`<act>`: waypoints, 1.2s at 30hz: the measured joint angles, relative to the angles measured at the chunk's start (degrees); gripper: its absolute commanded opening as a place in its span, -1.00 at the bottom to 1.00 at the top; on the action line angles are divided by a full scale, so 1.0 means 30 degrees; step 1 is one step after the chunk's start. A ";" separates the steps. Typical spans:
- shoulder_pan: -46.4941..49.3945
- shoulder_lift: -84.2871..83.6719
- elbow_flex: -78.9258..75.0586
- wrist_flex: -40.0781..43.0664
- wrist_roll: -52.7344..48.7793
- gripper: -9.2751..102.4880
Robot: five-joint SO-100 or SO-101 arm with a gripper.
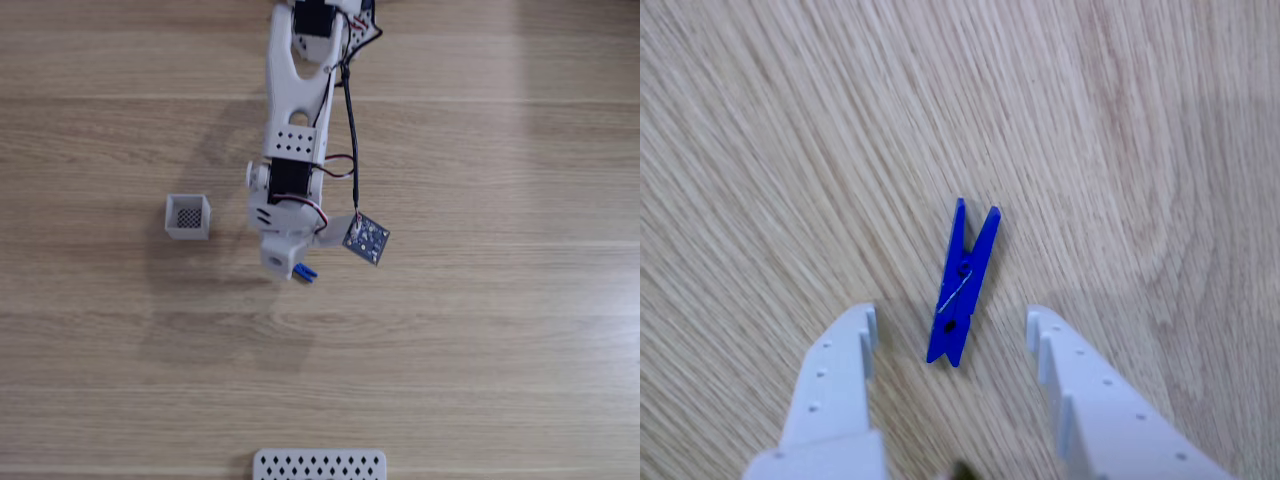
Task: Grasp a peg and put it in the crate.
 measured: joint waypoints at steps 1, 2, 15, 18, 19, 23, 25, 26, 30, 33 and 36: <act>0.0000 0.0000 0.0000 0.0000 0.0000 -0.38; 0.0000 0.0000 0.0000 0.0000 0.0000 -0.40; -0.0176 -0.0439 0.0000 0.0234 0.0000 -0.84; -0.0176 -0.0439 0.0000 0.0264 0.0000 -0.84; -0.0146 -0.0439 0.0000 0.0264 0.0000 -0.84; 0.0146 -0.0439 0.0000 0.0264 0.0000 -0.85; 0.0381 -0.0352 0.0029 0.0264 0.0000 -0.85; 0.0527 -0.0205 0.0029 0.0264 0.0000 -0.85; 0.1641 0.2256 0.1113 0.0264 0.0000 -0.85; 0.2490 0.5215 0.2490 0.0146 0.0000 -0.85; 0.3047 0.8467 0.4131 -0.0469 0.1025 -0.85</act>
